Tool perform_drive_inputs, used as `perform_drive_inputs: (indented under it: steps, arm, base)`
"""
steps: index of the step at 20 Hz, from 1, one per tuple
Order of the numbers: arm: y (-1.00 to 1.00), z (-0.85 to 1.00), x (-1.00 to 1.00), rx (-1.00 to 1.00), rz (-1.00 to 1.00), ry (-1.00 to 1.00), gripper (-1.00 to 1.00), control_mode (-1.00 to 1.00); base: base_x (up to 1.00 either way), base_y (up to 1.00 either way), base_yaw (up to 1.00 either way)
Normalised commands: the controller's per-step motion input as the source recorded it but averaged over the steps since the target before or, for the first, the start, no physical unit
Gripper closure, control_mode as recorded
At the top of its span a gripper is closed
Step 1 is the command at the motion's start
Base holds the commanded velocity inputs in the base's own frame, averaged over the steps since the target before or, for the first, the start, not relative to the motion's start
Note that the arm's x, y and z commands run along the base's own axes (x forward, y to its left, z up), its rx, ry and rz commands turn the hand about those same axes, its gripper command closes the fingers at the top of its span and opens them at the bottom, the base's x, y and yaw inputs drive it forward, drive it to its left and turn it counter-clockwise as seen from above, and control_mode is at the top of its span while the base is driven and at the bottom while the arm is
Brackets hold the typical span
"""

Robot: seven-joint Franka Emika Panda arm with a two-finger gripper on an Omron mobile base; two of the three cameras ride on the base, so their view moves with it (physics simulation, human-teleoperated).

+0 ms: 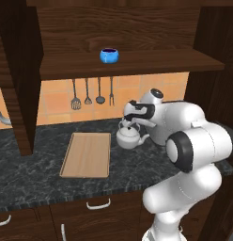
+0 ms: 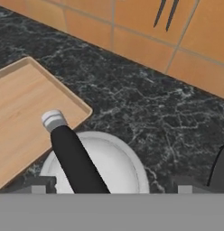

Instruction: Pick the kettle from the counter and place it on the tray. Then pick the mug from the cabinet and place it on the tray. Then close the cabinet doors.

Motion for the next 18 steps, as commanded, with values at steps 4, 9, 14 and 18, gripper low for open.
perform_drive_inputs:
  steps: [4,9,14,18]
  arm:
    - [0.00,0.00,0.01,0.00,0.00,0.00,1.00,-1.00]
    - [0.12,0.00,-0.11,0.00,0.00,-0.09,1.00,-1.00]
    - [0.19,0.16,-0.16,0.00,0.00,-0.07,1.00,-1.00]
    - [0.22,0.44,-0.15,0.00,0.00,-0.09,1.00,-1.00]
  base:
    - [0.00,0.00,0.00]
    - [0.00,0.00,0.00]
    - [0.00,0.00,0.00]
    - [0.00,0.00,0.00]
